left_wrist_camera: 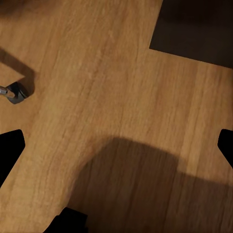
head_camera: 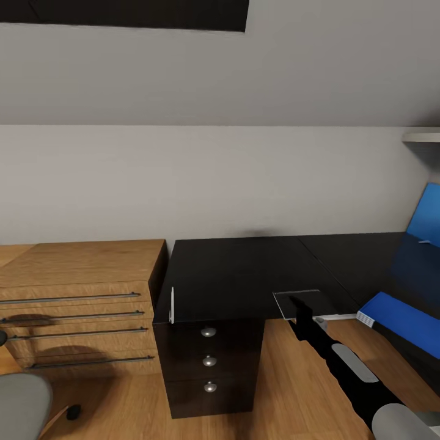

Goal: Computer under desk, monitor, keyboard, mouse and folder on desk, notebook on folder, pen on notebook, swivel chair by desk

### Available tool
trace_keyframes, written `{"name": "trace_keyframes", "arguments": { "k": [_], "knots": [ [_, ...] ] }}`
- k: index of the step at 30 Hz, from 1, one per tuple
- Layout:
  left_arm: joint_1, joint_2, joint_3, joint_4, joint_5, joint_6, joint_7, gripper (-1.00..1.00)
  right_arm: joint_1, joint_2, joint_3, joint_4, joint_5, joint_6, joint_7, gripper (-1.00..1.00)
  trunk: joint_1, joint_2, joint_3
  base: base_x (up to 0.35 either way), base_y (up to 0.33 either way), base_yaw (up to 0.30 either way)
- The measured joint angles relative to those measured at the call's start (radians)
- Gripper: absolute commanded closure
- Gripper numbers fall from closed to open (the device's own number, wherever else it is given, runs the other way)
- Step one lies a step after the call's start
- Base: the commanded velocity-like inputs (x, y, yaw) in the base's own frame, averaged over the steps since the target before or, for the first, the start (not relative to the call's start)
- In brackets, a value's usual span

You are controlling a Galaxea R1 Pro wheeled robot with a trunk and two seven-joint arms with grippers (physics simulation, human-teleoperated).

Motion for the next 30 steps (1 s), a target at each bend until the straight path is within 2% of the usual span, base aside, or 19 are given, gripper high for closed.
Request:
{"name": "trace_keyframes", "arguments": {
  "k": [2, 3, 30],
  "knots": [
    [0.0, 0.0, 0.0, 0.0, 0.0, 0.0, 0.0, -1.0, 0.0, 0.0, 0.0, 0.0, 0.0, 0.0, 0.0, -1.0, 0.0, 0.0, 0.0, 0.0, 0.0, 0.0],
    [0.0, 0.0, 0.0, 0.0, 0.0, 0.0, 0.0, -1.0, 0.0, 0.0, 0.0, 0.0, 0.0, 0.0, 0.0, 1.0, 0.0, 0.0, 0.0, 0.0, 0.0, 0.0],
    [0.0, 0.0, 0.0, 0.0, 0.0, -0.007, -0.002, -1.0, 0.0, 0.0, 0.0, 0.0, 0.001, -0.002, 0.0, 1.0, 0.0, 0.0, 0.0, -0.015, 0.0, 0.0]
  ]
}}
